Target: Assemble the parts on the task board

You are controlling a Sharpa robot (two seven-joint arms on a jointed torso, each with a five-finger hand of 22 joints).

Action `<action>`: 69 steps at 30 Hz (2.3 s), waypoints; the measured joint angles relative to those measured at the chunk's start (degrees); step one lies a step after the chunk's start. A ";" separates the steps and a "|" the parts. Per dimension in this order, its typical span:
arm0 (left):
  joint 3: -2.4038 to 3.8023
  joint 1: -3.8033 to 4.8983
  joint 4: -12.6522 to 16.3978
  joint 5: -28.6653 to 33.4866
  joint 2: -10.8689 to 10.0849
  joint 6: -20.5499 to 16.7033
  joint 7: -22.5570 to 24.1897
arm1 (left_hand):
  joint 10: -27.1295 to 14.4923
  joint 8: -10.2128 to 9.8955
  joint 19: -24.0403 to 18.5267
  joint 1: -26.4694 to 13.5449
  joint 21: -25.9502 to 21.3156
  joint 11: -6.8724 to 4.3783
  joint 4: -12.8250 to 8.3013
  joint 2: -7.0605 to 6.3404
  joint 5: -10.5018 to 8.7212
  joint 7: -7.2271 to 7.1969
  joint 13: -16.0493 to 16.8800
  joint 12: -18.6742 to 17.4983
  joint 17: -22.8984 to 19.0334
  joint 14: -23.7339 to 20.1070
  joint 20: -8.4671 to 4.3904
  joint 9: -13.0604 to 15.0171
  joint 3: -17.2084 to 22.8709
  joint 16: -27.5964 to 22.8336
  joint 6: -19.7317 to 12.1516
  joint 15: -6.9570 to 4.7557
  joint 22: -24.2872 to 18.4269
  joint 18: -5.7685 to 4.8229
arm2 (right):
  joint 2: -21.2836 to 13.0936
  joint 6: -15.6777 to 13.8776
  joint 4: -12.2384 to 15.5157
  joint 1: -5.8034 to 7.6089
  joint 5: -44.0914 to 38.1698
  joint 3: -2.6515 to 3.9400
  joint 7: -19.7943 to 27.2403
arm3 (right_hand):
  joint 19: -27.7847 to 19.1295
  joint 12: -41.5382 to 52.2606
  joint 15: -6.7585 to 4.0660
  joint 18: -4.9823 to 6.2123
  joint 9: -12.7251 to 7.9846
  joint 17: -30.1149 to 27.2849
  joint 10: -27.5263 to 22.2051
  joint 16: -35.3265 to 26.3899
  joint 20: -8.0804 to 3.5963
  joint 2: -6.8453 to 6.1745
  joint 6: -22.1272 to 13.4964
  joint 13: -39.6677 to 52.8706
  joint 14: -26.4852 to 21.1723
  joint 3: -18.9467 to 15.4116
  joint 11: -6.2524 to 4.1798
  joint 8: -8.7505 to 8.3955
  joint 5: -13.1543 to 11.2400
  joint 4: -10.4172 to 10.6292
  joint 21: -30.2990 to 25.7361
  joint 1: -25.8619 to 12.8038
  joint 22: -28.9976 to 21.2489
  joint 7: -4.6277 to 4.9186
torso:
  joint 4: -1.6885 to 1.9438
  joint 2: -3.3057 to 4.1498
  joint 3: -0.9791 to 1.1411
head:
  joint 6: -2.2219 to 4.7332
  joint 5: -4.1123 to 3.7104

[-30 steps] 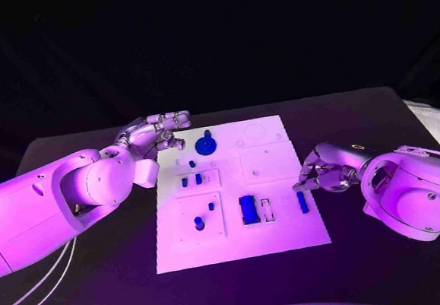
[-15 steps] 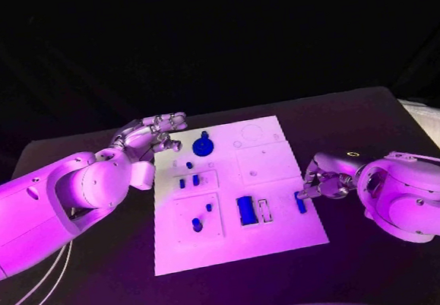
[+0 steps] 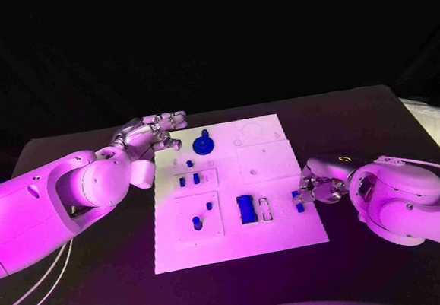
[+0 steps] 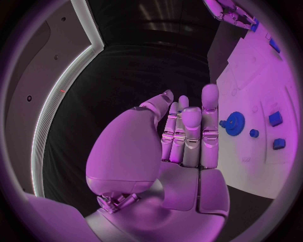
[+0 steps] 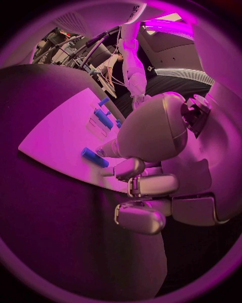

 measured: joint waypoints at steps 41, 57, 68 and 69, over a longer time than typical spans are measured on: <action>-0.03 -0.52 -0.20 -0.13 0.24 0.20 -0.04 | 0.00 0.21 0.00 0.00 0.01 0.00 -0.10 0.00 0.00 0.00 0.03 0.00 -0.04 0.00 0.00 0.00 -0.10 0.00 0.00 0.00 -0.07 -0.01 | 3.16 -2.12 0.31 -1.59 -4.38 0.12 -0.48 | 0.76 -0.90 -0.84 0.01 -0.87 -0.02 -0.30 0.00 -0.52 -2.07 2.79 -0.54 -0.40 13.89 -0.55 -4.10 10.49 -4.20 0.49 3.01 2.00 -0.73 | 0.04 -0.06 0.05 | -0.48 0.19; -0.04 -0.60 -0.22 -0.16 0.39 0.26 -0.07 | 0.00 0.21 0.00 0.23 -0.19 0.00 -0.16 0.23 0.00 0.00 0.08 0.21 -0.11 0.00 0.00 0.00 -0.16 0.00 0.00 0.00 -0.12 0.00 | 4.31 -10.82 1.39 -1.18 9.47 0.09 0.03 | 0.84 0.00 -0.87 0.01 -0.78 0.02 0.63 0.00 -0.43 -5.78 3.03 1.53 -0.38 21.92 -0.85 -4.06 12.00 -1.69 0.70 -1.28 2.28 -0.51 | 0.03 -0.05 -0.01 | -0.55 0.24; -0.04 -0.61 -0.20 -0.28 0.39 0.37 -0.09 | 0.01 0.21 0.00 0.23 -0.19 0.00 -0.16 0.23 0.00 0.00 0.08 0.21 -0.11 0.00 0.00 0.00 -0.16 0.00 0.00 0.00 -0.12 0.00 | 6.27 -10.50 0.47 -1.19 13.68 0.08 0.38 | 1.05 2.40 -0.87 0.01 0.14 0.01 2.27 0.25 -0.64 -7.36 4.55 3.84 -0.38 24.25 -1.48 -4.06 13.24 0.16 0.70 -4.56 2.67 -0.85 | 0.04 -0.05 -0.02 | -0.64 0.42; -0.04 -0.61 -0.19 -0.29 0.39 0.38 -0.10 | 0.01 0.21 0.00 0.23 -0.19 0.00 -0.16 0.23 0.00 0.00 0.08 0.21 -0.10 0.00 0.00 0.00 -0.16 0.00 0.00 0.00 -0.12 0.00 | 6.40 -10.31 0.41 -1.20 13.92 0.08 0.39 | 1.04 2.46 -0.87 0.01 0.14 0.01 2.38 0.25 -0.64 -7.38 4.62 3.86 -0.38 24.29 -1.59 -3.84 13.50 0.21 0.70 -4.72 2.68 -0.93 | 0.03 -0.05 -0.02 | -0.66 0.43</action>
